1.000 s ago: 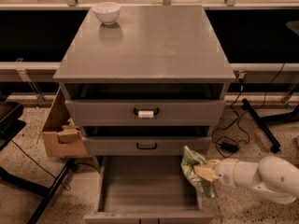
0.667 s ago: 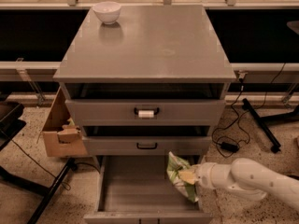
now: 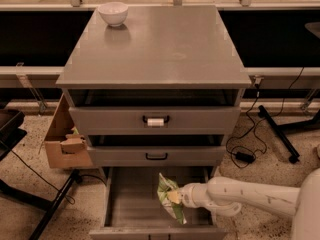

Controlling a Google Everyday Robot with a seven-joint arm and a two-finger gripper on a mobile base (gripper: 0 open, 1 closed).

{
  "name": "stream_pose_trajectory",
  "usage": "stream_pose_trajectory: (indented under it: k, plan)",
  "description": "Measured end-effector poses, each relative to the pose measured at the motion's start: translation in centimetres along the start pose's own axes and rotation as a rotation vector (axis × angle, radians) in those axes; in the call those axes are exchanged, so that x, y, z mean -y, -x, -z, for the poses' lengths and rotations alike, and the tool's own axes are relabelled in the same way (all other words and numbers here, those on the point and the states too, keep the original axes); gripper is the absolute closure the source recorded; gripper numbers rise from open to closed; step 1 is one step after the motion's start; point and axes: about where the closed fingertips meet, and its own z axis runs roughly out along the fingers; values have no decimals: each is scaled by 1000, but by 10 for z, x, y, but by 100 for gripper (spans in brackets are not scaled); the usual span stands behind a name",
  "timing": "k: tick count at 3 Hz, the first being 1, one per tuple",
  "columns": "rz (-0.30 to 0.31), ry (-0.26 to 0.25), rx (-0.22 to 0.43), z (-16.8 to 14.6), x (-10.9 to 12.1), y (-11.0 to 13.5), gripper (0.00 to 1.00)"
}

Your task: Place green jalapeno chip bag into bottom drawer

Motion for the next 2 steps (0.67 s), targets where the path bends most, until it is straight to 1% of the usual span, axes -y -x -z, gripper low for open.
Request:
stream_pose_trajectory:
  k: [1, 2]
  plan:
    - [-22, 12, 9, -46, -13, -6, 100]
    - [-30, 35, 26, -84, -28, -9, 100]
